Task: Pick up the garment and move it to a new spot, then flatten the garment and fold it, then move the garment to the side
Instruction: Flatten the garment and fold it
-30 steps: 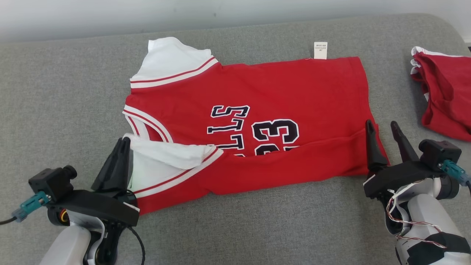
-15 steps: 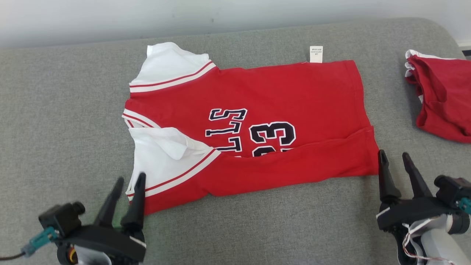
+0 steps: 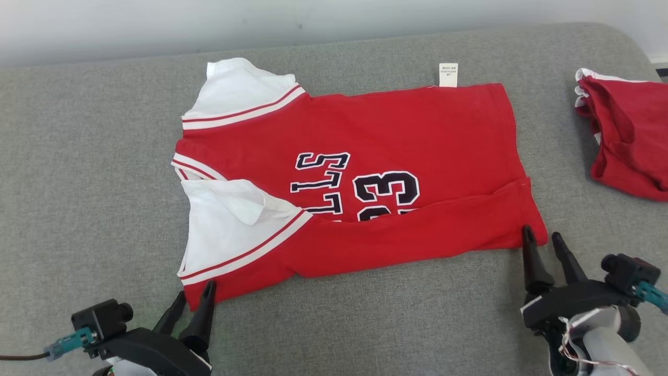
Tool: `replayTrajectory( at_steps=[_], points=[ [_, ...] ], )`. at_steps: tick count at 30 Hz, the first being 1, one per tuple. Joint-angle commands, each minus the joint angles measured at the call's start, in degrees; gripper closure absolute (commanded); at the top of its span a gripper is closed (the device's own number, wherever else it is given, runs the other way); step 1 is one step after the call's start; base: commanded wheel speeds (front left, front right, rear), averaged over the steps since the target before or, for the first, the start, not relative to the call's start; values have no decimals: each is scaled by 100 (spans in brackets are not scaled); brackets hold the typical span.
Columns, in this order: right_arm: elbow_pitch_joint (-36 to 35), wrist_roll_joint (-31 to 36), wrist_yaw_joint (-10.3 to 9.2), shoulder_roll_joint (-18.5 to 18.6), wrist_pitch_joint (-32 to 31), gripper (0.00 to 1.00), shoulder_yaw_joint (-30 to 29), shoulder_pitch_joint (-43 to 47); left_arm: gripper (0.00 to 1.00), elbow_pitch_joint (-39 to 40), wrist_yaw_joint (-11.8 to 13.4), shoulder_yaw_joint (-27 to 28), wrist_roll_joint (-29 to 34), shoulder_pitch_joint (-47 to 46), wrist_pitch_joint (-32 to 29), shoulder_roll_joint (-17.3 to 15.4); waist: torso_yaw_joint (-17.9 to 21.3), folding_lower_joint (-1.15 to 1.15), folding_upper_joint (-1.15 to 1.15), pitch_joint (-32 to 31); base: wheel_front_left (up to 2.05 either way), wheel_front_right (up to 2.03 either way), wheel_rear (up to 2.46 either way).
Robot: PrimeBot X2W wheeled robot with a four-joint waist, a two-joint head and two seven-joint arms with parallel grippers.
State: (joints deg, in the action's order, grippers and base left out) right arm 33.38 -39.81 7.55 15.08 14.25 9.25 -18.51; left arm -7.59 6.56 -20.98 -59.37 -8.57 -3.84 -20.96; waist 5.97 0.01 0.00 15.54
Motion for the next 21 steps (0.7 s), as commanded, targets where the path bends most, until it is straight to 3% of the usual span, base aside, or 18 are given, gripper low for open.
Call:
replayTrajectory(
  at_steps=[1, 4, 5, 6, 7, 8, 16, 21],
  points=[
    [157, -119, -16, -42, -26, 0, 77, -150, 0, -117, 65, -70, -34, -28, -163, -21, -4, -1, 0, 39, 0, 0, 0],
    [543, -317, -16, -80, -37, 0, 270, -432, 0, -195, 76, -212, -87, -77, -430, 7, -48, -1, 0, 93, 0, 0, 0],
    [618, -367, -16, -66, -32, 11, 317, -487, 0, -205, 62, -230, -89, -89, -455, 14, -65, -1, 0, 103, 0, 0, 0],
    [686, -412, -16, -52, -25, 51, 370, -522, 42, -211, 37, -257, -85, -95, -478, 19, -83, -1, 0, 109, 0, 0, 0],
    [736, -453, -16, -42, -20, 78, 447, -546, 64, -209, 13, -271, -80, -99, -475, 22, -95, -1, 0, 112, 0, 0, 0],
    [772, -504, -16, -27, -16, 100, 524, -555, 100, -196, -5, -288, -85, -103, -473, 29, -108, -1, 0, 113, 0, 0, 0],
    [725, -954, -16, 308, 42, 100, 946, -403, 100, 52, -243, -183, -279, 54, -401, -46, -127, -1, 0, 32, 0, 0, 0],
    [535, -1232, -16, 527, 73, 100, 1193, -246, 100, 243, -228, -103, -354, 227, -439, -140, -91, -1, 0, -59, 0, 0, 0]
  ],
)
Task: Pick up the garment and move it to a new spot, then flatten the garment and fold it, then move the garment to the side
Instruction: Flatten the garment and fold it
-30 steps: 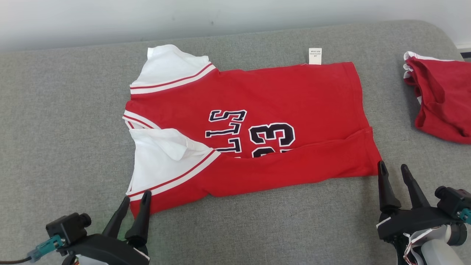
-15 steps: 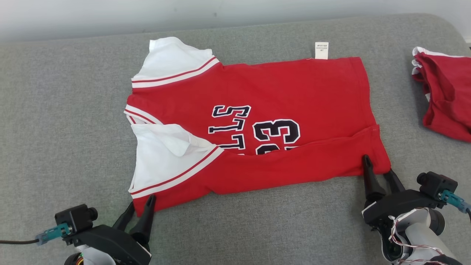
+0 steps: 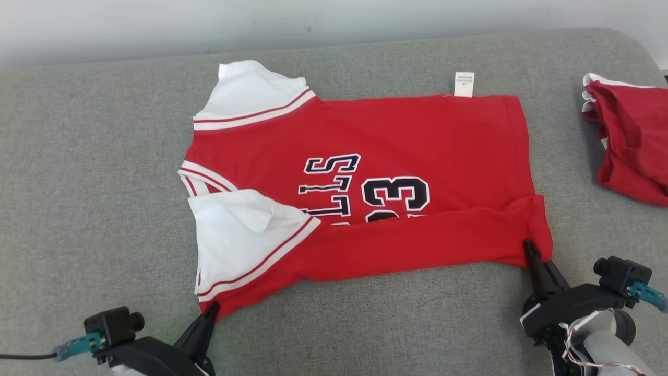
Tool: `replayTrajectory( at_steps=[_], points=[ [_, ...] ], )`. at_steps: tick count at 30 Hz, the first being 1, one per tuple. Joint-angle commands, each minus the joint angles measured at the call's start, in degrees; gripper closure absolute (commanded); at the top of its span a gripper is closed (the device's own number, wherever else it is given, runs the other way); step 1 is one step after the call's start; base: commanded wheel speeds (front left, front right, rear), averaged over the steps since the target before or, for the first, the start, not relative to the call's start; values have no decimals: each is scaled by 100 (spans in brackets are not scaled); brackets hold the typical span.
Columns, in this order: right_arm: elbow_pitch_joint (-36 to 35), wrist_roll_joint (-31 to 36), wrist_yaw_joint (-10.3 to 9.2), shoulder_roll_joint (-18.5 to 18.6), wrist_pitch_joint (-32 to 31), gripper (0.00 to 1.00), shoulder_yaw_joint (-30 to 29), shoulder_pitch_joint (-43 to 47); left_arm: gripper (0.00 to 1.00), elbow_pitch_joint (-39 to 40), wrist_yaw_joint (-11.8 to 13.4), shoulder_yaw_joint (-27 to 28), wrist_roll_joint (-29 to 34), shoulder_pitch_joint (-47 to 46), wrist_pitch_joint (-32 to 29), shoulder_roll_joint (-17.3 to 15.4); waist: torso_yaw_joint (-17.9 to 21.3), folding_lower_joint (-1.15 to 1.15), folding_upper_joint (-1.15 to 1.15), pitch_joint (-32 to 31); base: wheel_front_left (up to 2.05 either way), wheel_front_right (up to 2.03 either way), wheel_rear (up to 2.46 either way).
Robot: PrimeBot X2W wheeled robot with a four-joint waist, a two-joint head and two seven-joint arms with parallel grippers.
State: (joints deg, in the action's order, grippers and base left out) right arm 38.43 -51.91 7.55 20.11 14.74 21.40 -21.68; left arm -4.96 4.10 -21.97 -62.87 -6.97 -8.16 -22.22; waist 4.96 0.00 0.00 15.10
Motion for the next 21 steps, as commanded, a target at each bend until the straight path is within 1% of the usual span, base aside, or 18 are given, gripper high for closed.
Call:
replayTrajectory(
  at_steps=[1, 7, 12, 16, 21],
  points=[
    [-31, -88, -16, 83, 28, 100, 38, 113, 100, 40, 30, 13, -26, 114, -17, -41, 14, 0, 0, -36, 0, 0, 0],
    [-476, -480, -16, 499, 33, 100, 319, 453, 100, 479, 118, 113, -94, 470, -94, -289, 33, 0, 0, -164, 0, 0, 0],
    [-917, -744, -16, 886, 37, 100, 542, 776, 100, 975, 293, 132, -21, 836, -149, -508, 10, 0, 0, -251, 0, 0, 0],
    [-1271, -891, -16, 1213, 26, 100, 682, 1062, 100, 1393, 463, 39, 24, 1187, -245, -601, -13, 0, 0, -303, 0, 0, 0],
    [-1569, -1009, -16, 1528, -99, 100, 726, 1377, 100, 1755, 610, -127, 55, 1586, -345, -654, -25, 0, 0, -307, 0, 0, 0]
  ],
)
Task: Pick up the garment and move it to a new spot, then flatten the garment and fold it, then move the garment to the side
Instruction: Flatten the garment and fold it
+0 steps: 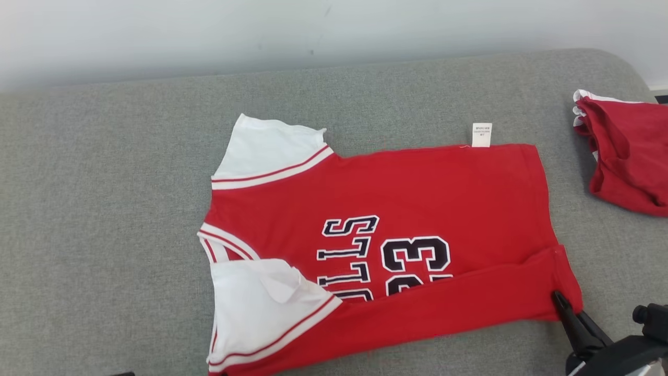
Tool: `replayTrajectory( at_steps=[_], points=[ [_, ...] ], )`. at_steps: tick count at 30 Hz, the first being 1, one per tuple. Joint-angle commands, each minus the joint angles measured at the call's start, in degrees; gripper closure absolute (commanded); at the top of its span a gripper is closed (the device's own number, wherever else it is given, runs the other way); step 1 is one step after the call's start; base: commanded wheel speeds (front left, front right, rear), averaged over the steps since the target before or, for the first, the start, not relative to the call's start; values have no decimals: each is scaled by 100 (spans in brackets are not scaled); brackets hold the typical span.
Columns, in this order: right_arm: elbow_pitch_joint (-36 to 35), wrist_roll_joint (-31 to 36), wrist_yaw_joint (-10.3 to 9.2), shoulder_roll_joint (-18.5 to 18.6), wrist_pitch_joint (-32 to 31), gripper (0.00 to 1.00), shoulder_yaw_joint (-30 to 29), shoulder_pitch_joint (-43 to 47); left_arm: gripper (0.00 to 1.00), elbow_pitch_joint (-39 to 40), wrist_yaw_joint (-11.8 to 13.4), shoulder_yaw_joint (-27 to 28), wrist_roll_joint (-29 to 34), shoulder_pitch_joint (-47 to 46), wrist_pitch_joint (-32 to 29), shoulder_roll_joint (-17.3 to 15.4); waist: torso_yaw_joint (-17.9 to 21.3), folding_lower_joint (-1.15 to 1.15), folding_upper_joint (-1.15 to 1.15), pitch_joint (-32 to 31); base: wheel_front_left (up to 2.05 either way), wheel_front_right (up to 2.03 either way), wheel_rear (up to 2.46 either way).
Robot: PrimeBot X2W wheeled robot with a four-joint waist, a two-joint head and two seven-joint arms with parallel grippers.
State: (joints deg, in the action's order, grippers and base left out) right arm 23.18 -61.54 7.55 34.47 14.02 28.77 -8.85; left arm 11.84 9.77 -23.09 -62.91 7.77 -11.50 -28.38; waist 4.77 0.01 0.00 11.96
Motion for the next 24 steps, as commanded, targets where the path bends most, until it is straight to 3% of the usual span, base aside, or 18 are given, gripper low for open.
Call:
replayTrajectory(
  at_steps=[1, 10, 11, 12, 13, 19, 21, 24],
  points=[
    [-72, -48, -16, 154, -68, 100, -12, 150, 100, 138, 80, -52, 69, 185, -35, -48, -11, -1, 0, 12, 0, 0, 0],
    [-29, 226, -16, 209, -225, 100, -62, 238, 100, 100, 173, -125, 199, 291, 41, -51, -18, -1, 0, 40, 0, 0, 0],
    [2, 281, -16, 199, -235, 88, -73, 224, 100, 63, 180, -150, 216, 275, 45, -37, -20, -1, 0, 41, 0, 0, 0],
    [31, 325, -16, 188, -262, 56, -83, 214, 100, 33, 196, -163, 242, 254, 64, -17, -23, -1, 0, 46, 0, 0, 0],
    [51, 381, -16, 172, -256, 0, -106, 208, 100, 16, 215, -175, 254, 232, 77, 7, -25, -1, 0, 49, 0, 0, 0],
    [186, 892, -16, 91, -63, 0, -601, 293, 100, -88, 303, -183, 335, 217, 186, 104, 1, -1, 0, 2, 0, 0, 0],
    [167, 1129, -16, 1, -6, 0, -833, 302, 0, -74, 372, -155, 358, 251, 219, 105, 30, -1, 0, -10, 0, 0, 0],
    [30, 1449, -16, -139, 34, 0, -1117, 349, 0, 58, 476, -95, 370, 331, 241, 65, 71, -1, 0, -4, 0, 0, 0]
  ],
)
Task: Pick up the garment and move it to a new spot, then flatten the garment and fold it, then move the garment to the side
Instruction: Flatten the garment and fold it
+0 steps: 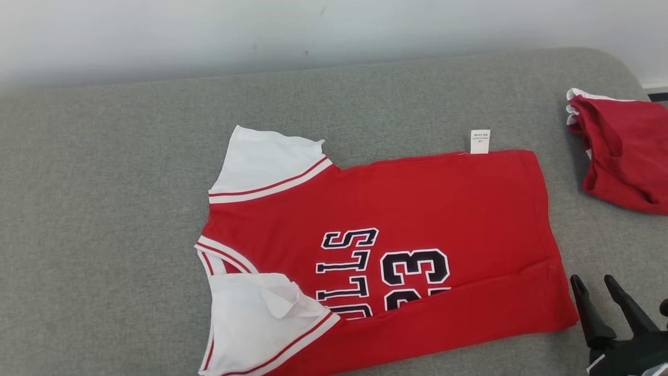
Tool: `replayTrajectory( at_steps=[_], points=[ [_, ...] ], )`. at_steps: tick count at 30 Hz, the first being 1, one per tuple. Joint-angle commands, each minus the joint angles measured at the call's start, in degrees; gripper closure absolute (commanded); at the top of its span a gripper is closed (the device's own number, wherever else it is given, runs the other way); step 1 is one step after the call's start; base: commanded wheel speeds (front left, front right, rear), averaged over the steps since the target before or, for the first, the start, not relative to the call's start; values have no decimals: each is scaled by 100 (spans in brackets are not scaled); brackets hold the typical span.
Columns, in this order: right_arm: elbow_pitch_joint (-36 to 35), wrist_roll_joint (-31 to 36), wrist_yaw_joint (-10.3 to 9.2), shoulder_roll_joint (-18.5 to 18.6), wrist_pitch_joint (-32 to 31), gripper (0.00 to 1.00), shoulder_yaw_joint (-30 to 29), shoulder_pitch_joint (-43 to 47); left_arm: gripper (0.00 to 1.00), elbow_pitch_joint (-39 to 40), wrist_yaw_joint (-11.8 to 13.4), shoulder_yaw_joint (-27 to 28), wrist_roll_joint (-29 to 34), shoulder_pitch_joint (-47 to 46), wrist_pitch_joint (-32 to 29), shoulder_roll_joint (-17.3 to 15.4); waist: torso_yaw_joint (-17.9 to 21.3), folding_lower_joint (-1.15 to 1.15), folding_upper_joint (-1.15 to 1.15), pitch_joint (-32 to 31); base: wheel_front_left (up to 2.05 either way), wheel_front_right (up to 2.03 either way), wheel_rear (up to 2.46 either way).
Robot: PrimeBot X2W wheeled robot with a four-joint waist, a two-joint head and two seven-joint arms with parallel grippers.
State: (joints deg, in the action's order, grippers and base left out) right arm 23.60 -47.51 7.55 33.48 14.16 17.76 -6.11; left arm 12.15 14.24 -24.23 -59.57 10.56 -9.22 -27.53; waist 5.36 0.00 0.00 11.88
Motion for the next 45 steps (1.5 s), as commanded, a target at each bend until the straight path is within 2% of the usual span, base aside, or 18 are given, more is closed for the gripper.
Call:
replayTrajectory(
  at_steps=[1, 7, 11, 14, 20, 25, 27, 28, 29, 34, 40, 45],
  points=[
    [-78, 140, -16, -95, 31, 0, -88, 82, 0, 96, 52, 63, 19, 86, 4, -62, 32, 0, 0, 16, 0, 0, 0],
    [-492, 550, -16, -455, -75, 0, -409, 173, 0, 842, 275, 751, -29, -16, 17, -595, 123, 0, 0, 149, 0, 0, 0],
    [-782, 871, -16, -709, -137, 0, -523, 105, 0, 1193, 261, 1195, 26, -618, -196, -1077, 190, 0, 0, 327, 0, 0, 0],
    [-978, 1098, -16, -848, -181, 0, -566, -13, 0, 1138, 161, 1293, -15, -1414, -481, -1268, 274, 0, 0, 491, 0, 0, 0],
    [-1296, 1423, -16, -1163, -329, 0, -536, -317, 0, 236, -247, 826, -173, -3348, -1647, -1493, 490, 0, 0, 888, 0, 0, 0],
    [-1445, 1538, -16, -1315, -351, 0, -458, -545, 0, -787, -627, 288, -228, -4964, -2826, -1495, 658, 0, 0, 1209, 0, 0, 0],
    [-1432, 1537, -16, -1340, -333, 0, -397, -632, 0, -1198, -753, 97, -131, -5537, -3183, -1437, 739, 0, 0, 1324, 0, 0, 0],
    [-1432, 1537, -16, -1340, -333, 0, -397, -632, 0, -1198, -753, 97, -131, -5537, -3183, -1437, 739, 0, 0, 1324, 0, 0, 0],
    [-1386, 1533, -16, -1366, -296, 0, -339, -718, 0, -1604, -868, -81, -78, -6025, -3460, -1323, 809, 0, 0, 1428, 0, 0, 0],
    [-1261, 1518, -16, -1465, -229, 0, -164, -913, 0, -2515, -1102, -507, 380, -6894, -3738, -1151, 1001, 0, 0, 1610, 0, 0, 0],
    [-1123, 1470, -16, -1474, -136, 0, -54, -1071, 0, -3443, -1345, -905, 853, -7466, -3783, -955, 1196, 0, 0, 1686, 0, 0, 0],
    [-1017, 1402, -16, -1449, -72, 0, 23, -1139, 0, -3982, -1505, -1174, 1198, -7762, -3805, -972, 1328, 0, 0, 1700, 0, 0, 0]
  ],
)
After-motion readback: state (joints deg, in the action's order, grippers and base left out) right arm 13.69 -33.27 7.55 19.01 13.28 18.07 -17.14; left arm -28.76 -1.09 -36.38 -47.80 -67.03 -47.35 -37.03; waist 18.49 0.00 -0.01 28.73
